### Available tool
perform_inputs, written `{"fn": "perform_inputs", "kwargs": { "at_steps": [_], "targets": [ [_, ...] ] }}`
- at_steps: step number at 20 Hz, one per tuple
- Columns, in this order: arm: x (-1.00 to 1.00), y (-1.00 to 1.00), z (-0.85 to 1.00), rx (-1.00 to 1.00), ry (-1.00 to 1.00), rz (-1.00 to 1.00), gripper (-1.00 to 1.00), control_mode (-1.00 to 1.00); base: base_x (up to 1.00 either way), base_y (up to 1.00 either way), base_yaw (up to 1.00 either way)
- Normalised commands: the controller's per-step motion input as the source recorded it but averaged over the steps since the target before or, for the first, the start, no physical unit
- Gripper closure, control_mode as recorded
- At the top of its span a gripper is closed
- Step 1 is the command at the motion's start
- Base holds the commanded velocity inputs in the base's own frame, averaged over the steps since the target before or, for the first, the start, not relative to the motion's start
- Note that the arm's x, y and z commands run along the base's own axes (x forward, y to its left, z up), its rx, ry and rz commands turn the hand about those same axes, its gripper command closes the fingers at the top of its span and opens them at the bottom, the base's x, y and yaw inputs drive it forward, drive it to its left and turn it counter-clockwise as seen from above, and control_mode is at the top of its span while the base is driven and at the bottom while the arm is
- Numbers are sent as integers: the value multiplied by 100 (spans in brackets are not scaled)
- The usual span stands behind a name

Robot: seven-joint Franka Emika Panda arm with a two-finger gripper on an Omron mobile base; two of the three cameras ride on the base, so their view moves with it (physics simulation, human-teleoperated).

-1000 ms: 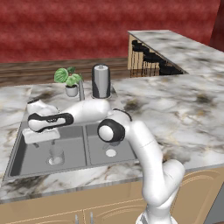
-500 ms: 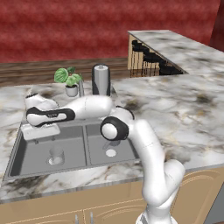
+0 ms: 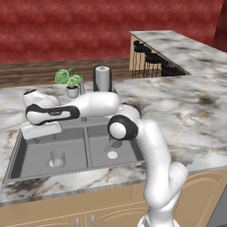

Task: Move any existing items from the left basin to the right basin for drying. Then move the glass cup from the counter to the left basin of the sink for washing.

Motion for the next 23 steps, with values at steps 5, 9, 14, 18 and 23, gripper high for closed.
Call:
{"fn": "perform_inputs", "kwargs": {
  "at_steps": [5,9,14,18,23],
  "targets": [
    [-38,-13,31,0,-6,1,-100,-100,0,0,0],
    [-42,-20,24,0,-5,2,-100,-100,0,0,0],
    [-44,-25,20,0,-4,1,-100,-100,0,0,0],
    [-45,-27,20,0,-4,1,-100,-100,0,0,0],
    [-44,-26,21,0,-5,1,-100,-100,0,0,0]
  ]
}}
